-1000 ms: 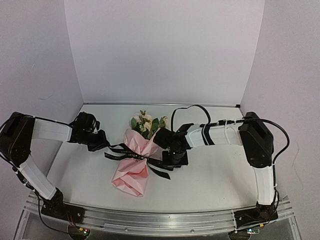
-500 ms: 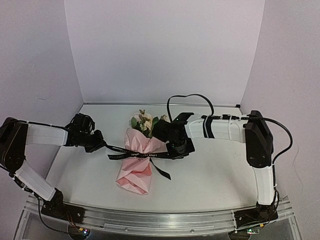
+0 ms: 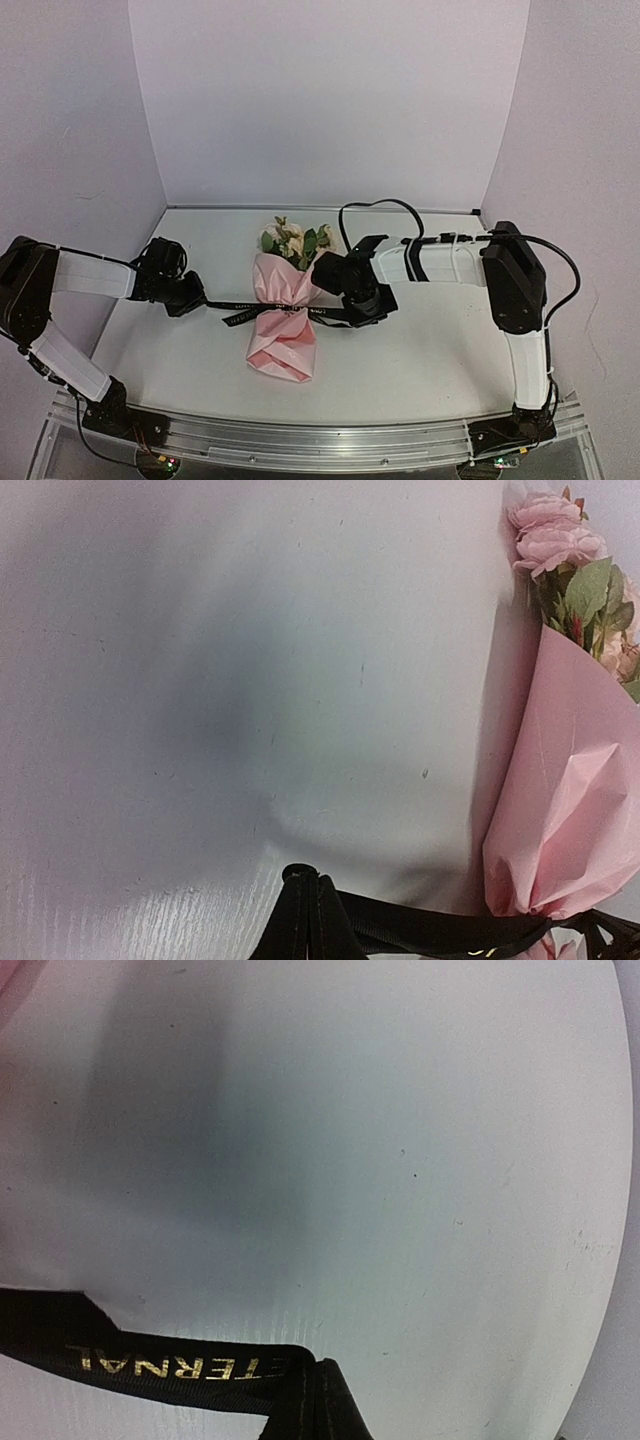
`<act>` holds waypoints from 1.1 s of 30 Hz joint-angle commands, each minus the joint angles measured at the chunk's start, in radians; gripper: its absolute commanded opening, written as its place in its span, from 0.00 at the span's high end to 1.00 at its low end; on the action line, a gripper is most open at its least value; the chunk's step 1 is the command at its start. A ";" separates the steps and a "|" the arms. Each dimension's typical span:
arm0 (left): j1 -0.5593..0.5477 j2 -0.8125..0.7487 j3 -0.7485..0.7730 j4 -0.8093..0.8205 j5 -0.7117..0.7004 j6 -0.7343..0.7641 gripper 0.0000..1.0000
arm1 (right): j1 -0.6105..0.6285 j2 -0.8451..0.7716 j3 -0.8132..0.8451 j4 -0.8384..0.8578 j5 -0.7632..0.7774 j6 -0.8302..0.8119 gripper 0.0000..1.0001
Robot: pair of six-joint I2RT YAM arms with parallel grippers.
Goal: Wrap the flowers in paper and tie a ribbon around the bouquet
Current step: Tie the half-tied ribbon around the folded bouquet.
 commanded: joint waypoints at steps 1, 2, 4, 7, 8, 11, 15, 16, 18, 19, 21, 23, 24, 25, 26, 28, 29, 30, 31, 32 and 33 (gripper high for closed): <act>0.042 -0.035 -0.014 -0.018 -0.098 -0.012 1.00 | -0.039 -0.027 -0.046 -0.103 0.067 0.027 1.00; 0.053 -0.035 -0.023 -0.012 -0.089 -0.019 1.00 | -0.040 -0.030 -0.054 -0.102 0.067 0.030 1.00; 0.079 -0.035 -0.047 0.010 -0.060 -0.031 1.00 | -0.044 -0.036 -0.069 -0.100 0.065 0.040 1.00; 0.107 -0.042 -0.075 0.025 -0.037 -0.034 1.00 | -0.053 -0.050 -0.102 -0.088 0.056 0.054 1.00; 0.111 -0.045 -0.076 0.023 -0.039 -0.033 1.00 | -0.056 -0.057 -0.110 -0.083 0.054 0.059 1.00; 0.130 -0.056 -0.079 0.018 -0.037 -0.027 1.00 | -0.068 -0.077 -0.137 -0.072 0.053 0.071 1.00; 0.156 -0.082 -0.076 0.007 -0.028 -0.021 1.00 | -0.087 -0.110 -0.167 -0.067 0.057 0.078 1.00; 0.160 -0.089 -0.071 0.001 -0.029 -0.019 1.00 | -0.089 -0.122 -0.172 -0.066 0.059 0.079 1.00; 0.169 -0.100 -0.065 -0.007 -0.029 -0.017 1.00 | -0.095 -0.141 -0.181 -0.064 0.065 0.079 1.00; 0.174 -0.105 -0.064 -0.010 -0.027 -0.016 1.00 | -0.099 -0.149 -0.186 -0.064 0.068 0.080 1.00; 0.184 -0.115 -0.062 -0.016 -0.023 -0.016 1.00 | -0.107 -0.164 -0.198 -0.064 0.071 0.083 1.00; 0.188 -0.129 -0.060 -0.025 -0.023 -0.014 1.00 | -0.110 -0.177 -0.209 -0.061 0.075 0.085 1.00; 0.191 -0.134 -0.058 -0.029 -0.024 -0.013 1.00 | -0.110 -0.182 -0.214 -0.061 0.077 0.088 1.00; 0.194 -0.138 -0.059 -0.031 -0.024 -0.014 1.00 | -0.111 -0.189 -0.221 -0.060 0.080 0.091 1.00; 0.198 -0.141 -0.062 -0.031 -0.024 -0.015 1.00 | -0.113 -0.194 -0.229 -0.057 0.081 0.095 1.00; 0.209 -0.144 -0.070 -0.026 -0.011 -0.017 1.00 | -0.121 -0.201 -0.250 -0.053 0.078 0.104 1.00; 0.214 -0.144 -0.074 -0.022 -0.002 -0.019 1.00 | -0.122 -0.207 -0.260 -0.049 0.078 0.106 1.00; 0.217 -0.146 -0.076 -0.021 0.004 -0.019 1.00 | -0.123 -0.213 -0.268 -0.045 0.078 0.108 1.00; 0.218 -0.149 -0.075 -0.024 0.006 -0.019 1.00 | -0.123 -0.218 -0.273 -0.044 0.081 0.109 1.00; 0.219 -0.155 -0.070 -0.029 0.008 -0.018 1.00 | -0.123 -0.225 -0.275 -0.043 0.082 0.109 1.00; 0.219 -0.161 -0.063 -0.036 0.008 -0.016 1.00 | -0.126 -0.231 -0.275 -0.042 0.083 0.107 1.00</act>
